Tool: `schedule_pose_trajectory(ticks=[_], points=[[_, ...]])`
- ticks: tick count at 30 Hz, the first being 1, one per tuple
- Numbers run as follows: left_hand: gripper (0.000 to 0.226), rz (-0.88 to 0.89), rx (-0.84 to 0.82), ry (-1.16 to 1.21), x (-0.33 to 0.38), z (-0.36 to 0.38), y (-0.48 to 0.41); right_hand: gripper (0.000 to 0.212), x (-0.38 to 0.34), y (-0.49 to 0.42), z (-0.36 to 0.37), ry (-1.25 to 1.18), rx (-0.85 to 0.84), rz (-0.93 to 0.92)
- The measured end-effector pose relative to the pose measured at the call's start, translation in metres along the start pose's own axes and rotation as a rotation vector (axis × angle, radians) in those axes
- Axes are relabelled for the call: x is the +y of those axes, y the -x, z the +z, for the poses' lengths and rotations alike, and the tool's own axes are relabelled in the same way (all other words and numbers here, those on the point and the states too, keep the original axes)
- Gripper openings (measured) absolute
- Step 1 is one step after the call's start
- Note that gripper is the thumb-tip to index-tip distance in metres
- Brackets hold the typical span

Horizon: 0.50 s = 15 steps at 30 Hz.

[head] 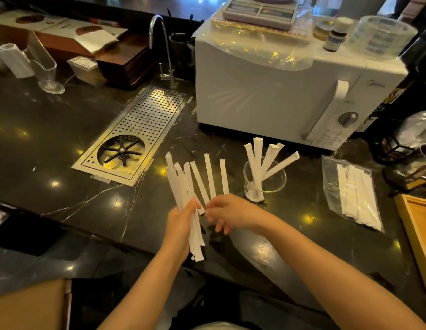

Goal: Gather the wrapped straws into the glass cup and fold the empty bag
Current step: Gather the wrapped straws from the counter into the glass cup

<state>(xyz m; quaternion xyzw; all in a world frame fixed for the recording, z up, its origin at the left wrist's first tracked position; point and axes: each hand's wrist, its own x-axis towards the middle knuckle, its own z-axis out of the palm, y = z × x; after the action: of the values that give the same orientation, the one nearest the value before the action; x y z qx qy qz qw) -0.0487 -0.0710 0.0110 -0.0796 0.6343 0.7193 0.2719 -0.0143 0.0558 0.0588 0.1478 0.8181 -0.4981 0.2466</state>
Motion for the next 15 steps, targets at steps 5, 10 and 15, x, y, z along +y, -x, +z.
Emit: schedule_pose_trajectory(ticks=[5, 10, 15], points=[[0.027, -0.031, 0.008, 0.008, 0.003, -0.013, -0.009, 0.062, -0.001, -0.046, -0.006, 0.208, 0.38, -0.019], [0.027, -0.055, 0.006, 0.034, 0.005, -0.019, -0.01, 0.085, 0.001, -0.088, -0.007, 0.434, 0.456, 0.198], [0.028, -0.043, 0.016, 0.023, 0.004, -0.027, -0.007, 0.089, 0.007, -0.103, -0.006, 0.624, 0.389, 0.349]])
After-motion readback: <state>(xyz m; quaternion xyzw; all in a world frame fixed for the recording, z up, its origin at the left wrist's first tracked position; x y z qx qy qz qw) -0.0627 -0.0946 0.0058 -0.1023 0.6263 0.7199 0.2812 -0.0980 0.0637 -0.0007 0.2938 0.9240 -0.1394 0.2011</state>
